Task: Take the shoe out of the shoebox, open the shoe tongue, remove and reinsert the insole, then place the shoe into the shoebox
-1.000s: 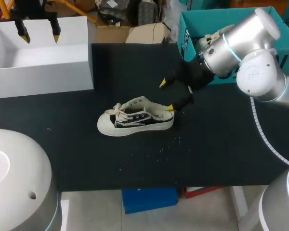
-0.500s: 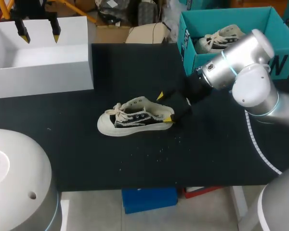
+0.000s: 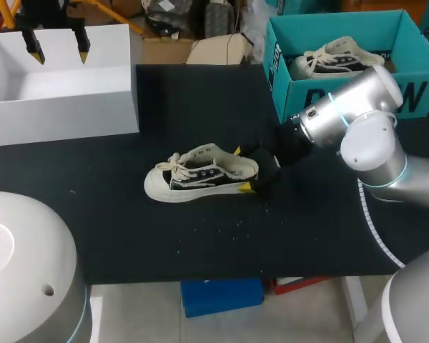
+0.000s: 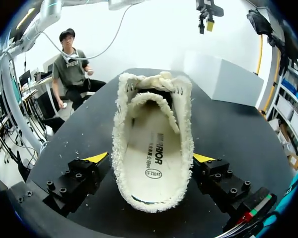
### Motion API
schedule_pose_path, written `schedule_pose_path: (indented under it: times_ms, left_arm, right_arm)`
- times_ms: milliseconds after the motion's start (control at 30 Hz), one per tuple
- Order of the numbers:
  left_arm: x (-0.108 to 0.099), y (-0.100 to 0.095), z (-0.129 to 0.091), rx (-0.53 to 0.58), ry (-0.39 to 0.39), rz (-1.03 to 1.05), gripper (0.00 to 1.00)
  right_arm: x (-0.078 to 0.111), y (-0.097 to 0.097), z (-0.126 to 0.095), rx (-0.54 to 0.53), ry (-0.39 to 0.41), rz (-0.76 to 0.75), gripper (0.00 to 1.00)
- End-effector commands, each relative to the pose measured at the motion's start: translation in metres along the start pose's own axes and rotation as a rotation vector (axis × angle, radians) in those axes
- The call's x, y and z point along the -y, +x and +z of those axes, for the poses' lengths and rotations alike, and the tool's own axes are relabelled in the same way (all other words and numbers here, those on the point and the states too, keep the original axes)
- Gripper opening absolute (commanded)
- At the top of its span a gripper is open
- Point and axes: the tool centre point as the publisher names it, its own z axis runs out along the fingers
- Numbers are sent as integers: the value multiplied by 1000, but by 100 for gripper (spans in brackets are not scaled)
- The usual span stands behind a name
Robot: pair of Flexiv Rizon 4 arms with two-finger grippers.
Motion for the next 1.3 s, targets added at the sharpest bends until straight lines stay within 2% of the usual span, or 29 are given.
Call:
schedule_pose_path:
  times_ms: [33,467,700,733,800,833,867,900,1100,1233,1300]
  left_arm:
    - [0,0,0,2,-1,-1,100]
    - [0,0,0,2,-1,-1,100]
    - [0,0,0,2,-1,-1,100]
    - [0,0,0,2,-1,-1,100]
    - [0,0,0,2,-1,-1,100]
    - [0,0,0,2,-1,-1,100]
    - [0,0,0,2,-1,-1,100]
    - [0,0,0,2,-1,-1,100]
    - [0,0,0,2,-1,-1,100]
    - [-5,23,-16,192,12,-79,100]
    - [-11,37,-23,225,42,-83,100]
  right_arm:
    - [6,-5,9,1,-20,3,100]
    - [11,-12,9,10,-37,9,100]
    - [15,-7,20,-8,-58,24,100]
    - [16,-6,21,-10,-61,26,96]
    - [16,-5,22,-15,-65,32,74]
    - [16,-4,23,-15,-63,34,41]
    - [16,-4,23,-15,-63,34,14]
    - [16,-4,23,-15,-63,34,0]
    - [16,-4,23,-15,-63,34,0]
    - [16,-4,23,-15,-63,34,0]
    - [16,-4,23,-15,-63,34,0]
